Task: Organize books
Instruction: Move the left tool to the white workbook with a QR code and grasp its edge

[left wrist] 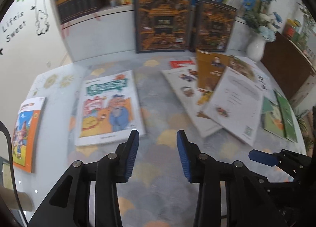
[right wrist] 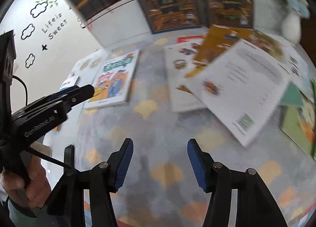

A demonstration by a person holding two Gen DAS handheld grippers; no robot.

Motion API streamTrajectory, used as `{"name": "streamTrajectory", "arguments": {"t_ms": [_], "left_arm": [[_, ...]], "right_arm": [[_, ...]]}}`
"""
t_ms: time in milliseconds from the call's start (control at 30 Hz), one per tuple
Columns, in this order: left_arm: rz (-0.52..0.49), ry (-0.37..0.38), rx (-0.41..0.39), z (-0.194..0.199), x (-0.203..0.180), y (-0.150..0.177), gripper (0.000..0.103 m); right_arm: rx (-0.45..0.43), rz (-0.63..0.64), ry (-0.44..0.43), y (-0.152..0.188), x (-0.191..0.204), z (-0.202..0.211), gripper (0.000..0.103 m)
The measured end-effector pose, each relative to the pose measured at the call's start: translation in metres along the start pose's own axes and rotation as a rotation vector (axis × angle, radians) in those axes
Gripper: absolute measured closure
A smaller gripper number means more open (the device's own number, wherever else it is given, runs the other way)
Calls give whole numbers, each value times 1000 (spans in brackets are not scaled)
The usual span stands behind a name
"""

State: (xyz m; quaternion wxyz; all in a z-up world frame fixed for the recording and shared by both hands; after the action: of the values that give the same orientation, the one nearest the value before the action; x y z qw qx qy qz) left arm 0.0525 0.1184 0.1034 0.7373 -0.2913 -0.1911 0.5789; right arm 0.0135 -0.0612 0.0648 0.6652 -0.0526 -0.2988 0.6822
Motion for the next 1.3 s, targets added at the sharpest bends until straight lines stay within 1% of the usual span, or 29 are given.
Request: {"name": "streamTrajectory", "arguments": {"t_ms": [67, 100, 133, 167, 200, 300, 400, 433, 467, 500, 533, 567, 600, 633, 700, 733, 767, 800, 833, 867, 900, 967, 1033, 1100, 1133, 1200, 1300], "left_arm": [[-8, 38, 6, 1, -17, -1, 63], [-7, 65, 8, 1, -25, -2, 56], [2, 111, 4, 1, -36, -4, 40], [10, 137, -1, 0, -42, -6, 31], [24, 170, -4, -3, -52, -10, 25], [12, 202, -4, -12, -72, -24, 25], [-22, 190, 14, -38, -91, -39, 25], [-31, 195, 22, -47, -95, -42, 25], [-35, 197, 31, -58, -99, -44, 25], [-35, 197, 41, -68, -101, -45, 25], [-33, 199, 58, -81, -104, -46, 25], [-20, 199, 82, -96, -107, -46, 25], [0, 196, 103, -108, -108, -45, 27], [33, 194, 123, -123, -109, -44, 28], [70, 180, 130, -141, -110, -44, 28], [75, 154, 131, -149, -110, -44, 28], [72, 127, 126, -155, -110, -45, 28], [65, 99, 119, -159, -110, -46, 28], [56, 62, 106, -163, -110, -48, 28], [54, 45, 97, -166, -110, -50, 28], [58, 49, 100, -169, -112, -50, 28], [63, 80, 137, -177, -118, -47, 28], [64, 114, 178, -183, -124, -38, 28], [61, 96, 157, -178, -127, -32, 28], [85, 97, 155, -174, -127, -27, 28], [119, 118, 145, -166, -127, -20, 28], [117, 149, 149, -149, -138, -3, 28]], "right_arm": [[30, -12, -2, 7, -17, 5, 48], [40, -19, 3, 10, -26, 7, 48], [45, -32, 6, 12, -38, 11, 48], [46, -42, 5, 13, -45, 15, 48], [47, -54, 3, 14, -54, 19, 47], [37, -109, -4, 11, -84, 30, 47], [39, -156, -11, 8, -110, 34, 46], [43, -170, -15, 7, -119, 34, 44], [54, -192, -30, 5, -129, 31, 40], [61, -204, -46, 4, -133, 29, 28], [71, -220, -70, 3, -138, 24, 25], [73, -231, -87, 1, -144, 17, 25], [76, -227, -86, -1, -146, 13, 25], [81, -206, -67, -4, -149, 4, 25], [82, -177, -24, -10, -154, -8, 25], [84, -176, -7, -13, -158, -15, 29], [82, -191, -8, -16, -162, -21, 32], [78, -213, -18, -18, -169, -26, 35], [76, -237, -37, -18, -172, -30, 37], [74, -253, -61, -19, -174, -35, 38], [71, -254, -49, -18, -175, -38, 40], [74, -248, -16, -17, -177, -45, 42], [70, -267, -8, -15, -180, -50, 43], [59, -270, -16, -17, -181, -49, 43], [60, -260, -22, -17, -180, -49, 43], [59, -251, -35, -16, -181, -49, 44], [60, -260, -69, -12, -184, -46, 44]]}}
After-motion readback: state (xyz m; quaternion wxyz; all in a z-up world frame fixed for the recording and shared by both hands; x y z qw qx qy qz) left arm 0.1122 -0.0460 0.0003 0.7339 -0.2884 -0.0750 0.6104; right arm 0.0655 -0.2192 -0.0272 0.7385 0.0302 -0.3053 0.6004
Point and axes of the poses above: each gripper's, at about its wrist camera, not at the fingertips, and z roughly against the way its jaws point, x to its left, y to its underside, the point moved 4 cm from there along -z, roughly the way its jaws point, and after that the axes turned 6 degrees about -x, right-handed, at the moved point
